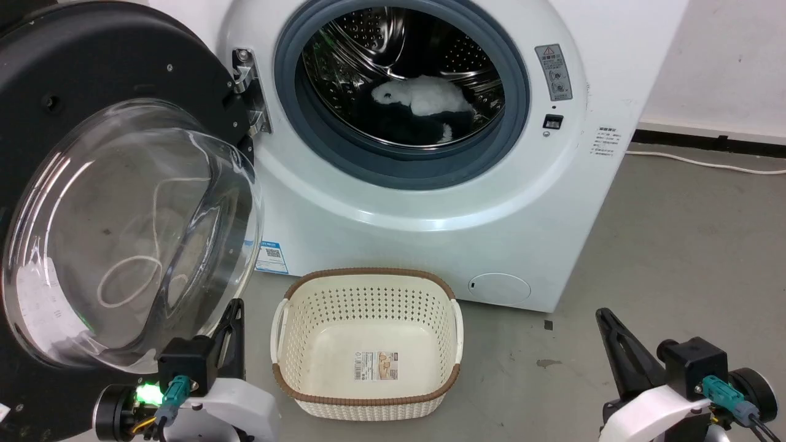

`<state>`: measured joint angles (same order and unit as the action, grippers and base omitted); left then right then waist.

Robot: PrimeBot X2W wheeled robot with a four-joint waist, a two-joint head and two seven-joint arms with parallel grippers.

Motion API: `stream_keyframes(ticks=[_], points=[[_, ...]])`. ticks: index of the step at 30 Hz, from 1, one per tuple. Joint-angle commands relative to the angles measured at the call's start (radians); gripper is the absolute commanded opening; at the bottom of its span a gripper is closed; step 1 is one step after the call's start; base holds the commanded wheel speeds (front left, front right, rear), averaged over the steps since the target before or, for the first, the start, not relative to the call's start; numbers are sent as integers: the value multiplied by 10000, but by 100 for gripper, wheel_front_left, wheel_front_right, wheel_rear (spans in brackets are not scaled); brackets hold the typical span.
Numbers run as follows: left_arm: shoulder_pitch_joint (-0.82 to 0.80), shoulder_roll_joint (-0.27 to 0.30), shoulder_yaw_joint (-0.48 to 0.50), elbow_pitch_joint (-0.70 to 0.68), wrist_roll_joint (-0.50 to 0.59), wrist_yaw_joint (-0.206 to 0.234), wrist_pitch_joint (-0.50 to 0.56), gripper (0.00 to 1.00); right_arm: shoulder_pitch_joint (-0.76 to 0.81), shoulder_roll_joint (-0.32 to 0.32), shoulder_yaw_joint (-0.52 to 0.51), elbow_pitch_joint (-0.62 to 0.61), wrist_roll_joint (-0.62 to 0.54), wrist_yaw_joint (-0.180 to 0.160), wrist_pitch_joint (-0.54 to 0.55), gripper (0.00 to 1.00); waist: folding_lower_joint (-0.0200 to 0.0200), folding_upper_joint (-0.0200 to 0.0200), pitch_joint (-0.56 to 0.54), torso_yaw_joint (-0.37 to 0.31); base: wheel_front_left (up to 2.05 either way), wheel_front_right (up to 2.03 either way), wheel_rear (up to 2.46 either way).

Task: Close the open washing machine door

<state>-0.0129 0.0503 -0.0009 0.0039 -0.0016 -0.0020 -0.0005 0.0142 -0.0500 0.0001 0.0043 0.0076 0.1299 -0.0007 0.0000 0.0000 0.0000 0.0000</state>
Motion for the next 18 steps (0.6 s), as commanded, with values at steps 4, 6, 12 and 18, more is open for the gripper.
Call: stream_keyframes(ticks=[4,6,12,18], points=[[-1,0,-1,6,-4,0,-1,100,5,0,6,4,6,-2,-1,100,0,0,0,0,0,0,0],[1,0,-6,10,-12,-1,-7,100,9,0,10,10,16,-2,-8,100,0,0,0,0,0,0,0],[45,0,-70,37,-160,-18,-130,100,66,0,67,69,182,-1,-133,100,0,0,6,0,0,0,0],[74,0,-131,85,-294,-40,-256,100,121,0,106,96,341,-1,-258,100,0,0,9,-5,0,0,0]])
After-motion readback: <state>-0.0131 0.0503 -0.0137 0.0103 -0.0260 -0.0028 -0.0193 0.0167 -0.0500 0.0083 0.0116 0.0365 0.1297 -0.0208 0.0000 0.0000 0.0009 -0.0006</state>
